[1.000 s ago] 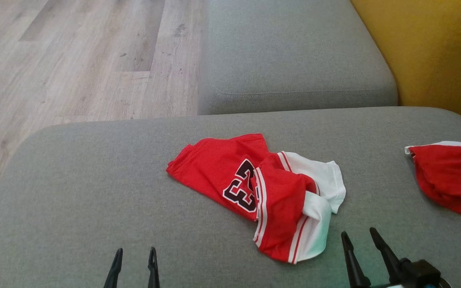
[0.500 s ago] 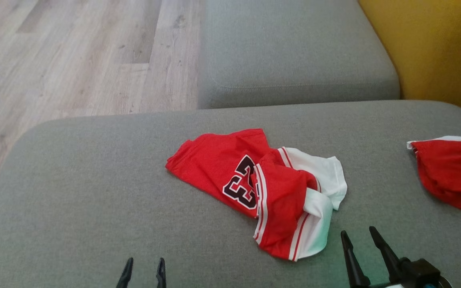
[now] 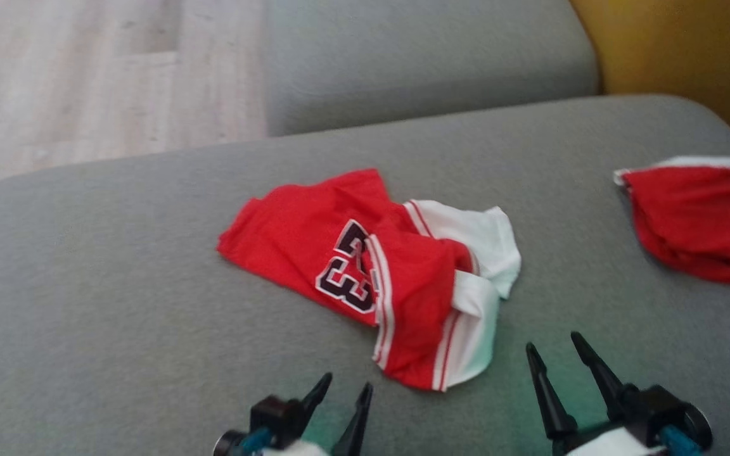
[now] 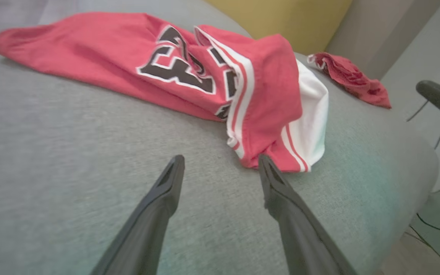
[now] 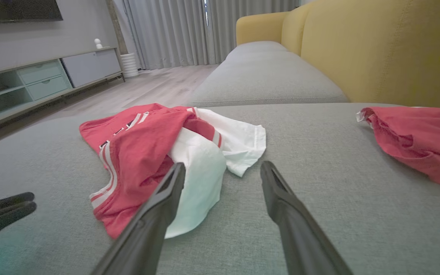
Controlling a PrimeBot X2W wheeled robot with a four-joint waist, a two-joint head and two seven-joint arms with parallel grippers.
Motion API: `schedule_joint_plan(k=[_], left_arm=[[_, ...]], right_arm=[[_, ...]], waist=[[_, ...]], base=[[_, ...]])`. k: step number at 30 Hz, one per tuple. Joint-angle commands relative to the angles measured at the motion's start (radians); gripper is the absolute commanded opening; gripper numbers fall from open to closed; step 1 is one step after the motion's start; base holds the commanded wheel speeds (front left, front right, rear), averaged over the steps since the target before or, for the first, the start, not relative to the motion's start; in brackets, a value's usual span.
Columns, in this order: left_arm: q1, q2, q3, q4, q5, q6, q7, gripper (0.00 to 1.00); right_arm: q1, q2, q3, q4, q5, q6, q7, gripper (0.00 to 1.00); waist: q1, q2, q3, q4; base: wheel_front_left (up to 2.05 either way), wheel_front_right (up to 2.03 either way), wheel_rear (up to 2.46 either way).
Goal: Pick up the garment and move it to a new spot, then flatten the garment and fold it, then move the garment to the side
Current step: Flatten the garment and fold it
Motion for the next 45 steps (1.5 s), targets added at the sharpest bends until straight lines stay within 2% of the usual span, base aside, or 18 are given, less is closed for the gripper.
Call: schedule_joint_plan(k=[1,6,12,13,14,19,24,29,33,39,42,45], left_arm=[[-0.073,-0.004,-0.001,-0.003,-0.029,-0.001,0.003,1.0],[-0.188,-0.004,-0.106,0.076,-0.209,-0.001,0.034,1.0],[-0.27,-0.004,-0.173,0.153,-0.323,0.022,0.0,1.0],[-0.28,-0.004,-0.185,0.163,-0.337,0.019,-0.008,0.13],[-0.289,-0.004,-0.197,0.17,-0.352,0.013,-0.014,0.0],[-0.33,-0.004,-0.274,0.15,-0.415,-0.024,-0.027,0.0],[-0.406,-0.004,-0.328,0.07,-0.446,-0.039,-0.035,0.0],[-0.592,-0.004,-0.341,-0.02,-0.449,-0.042,-0.044,0.0],[-0.803,-0.004,-0.294,-0.027,-0.4,-0.018,-0.058,0.0],[-1.091,0.008,-0.145,0.037,-0.354,-0.008,-0.071,0.0],[-1.16,0.035,-0.073,0.059,-0.36,-0.011,-0.072,0.0],[-1.144,0.065,-0.029,0.08,-0.382,-0.012,-0.072,0.0]], right_arm=[[-0.055,-0.022,0.029,-0.034,0.004,0.007,-0.004,1.0],[-0.096,-0.046,0.049,-0.044,0.011,0.007,-0.004,1.0],[-0.13,-0.056,0.051,-0.051,0.018,0.007,-0.004,1.0],[-0.132,-0.056,0.051,-0.05,0.019,0.007,-0.004,1.0],[-0.134,-0.056,0.051,-0.05,0.019,0.007,-0.004,1.0],[-0.137,-0.047,0.056,-0.043,0.019,0.007,-0.004,1.0],[-0.138,-0.033,0.063,-0.038,0.018,0.007,-0.004,1.0],[-0.133,-0.019,0.074,-0.033,0.017,0.007,-0.004,1.0],[-0.123,-0.014,0.072,-0.036,0.014,0.007,-0.004,1.0],[-0.115,-0.014,0.061,-0.045,0.01,0.007,-0.004,1.0],[-0.101,-0.016,0.04,-0.055,0.006,0.007,-0.004,1.0],[-0.079,-0.02,0.025,-0.065,0.001,0.007,-0.004,1.0]], waist=[[-0.0002,-0.0001,0.04,-0.05],[-0.0002,-0.0001,0.102,-0.133],[-0.0002,-0.0001,0.141,-0.197],[-0.0002,-0.0001,0.143,-0.205],[-0.0002,-0.0001,0.144,-0.213],[-0.0002,-0.0001,0.127,-0.252],[-0.0002,-0.0001,0.105,-0.289],[-0.0002,-0.0001,0.077,-0.334],[-0.0002,-0.0001,0.061,-0.355],[-0.0002,-0.0001,0.034,-0.36],[-0.0002,-0.0001,0.02,-0.335],[-0.0002,-0.0001,0.008,-0.29]], base=[[0.0,0.0,0.0],[0.0,0.0,0.0],[0.0,0.0,0.0],[0.0,0.0,0.0],[0.0,0.0,0.0],[0.0,0.0,0.0],[0.0,0.0,0.0],[0.0,0.0,0.0],[0.0,0.0,0.0],[0.0,0.0,0.0],[0.0,0.0,0.0],[0.0,0.0,0.0]])
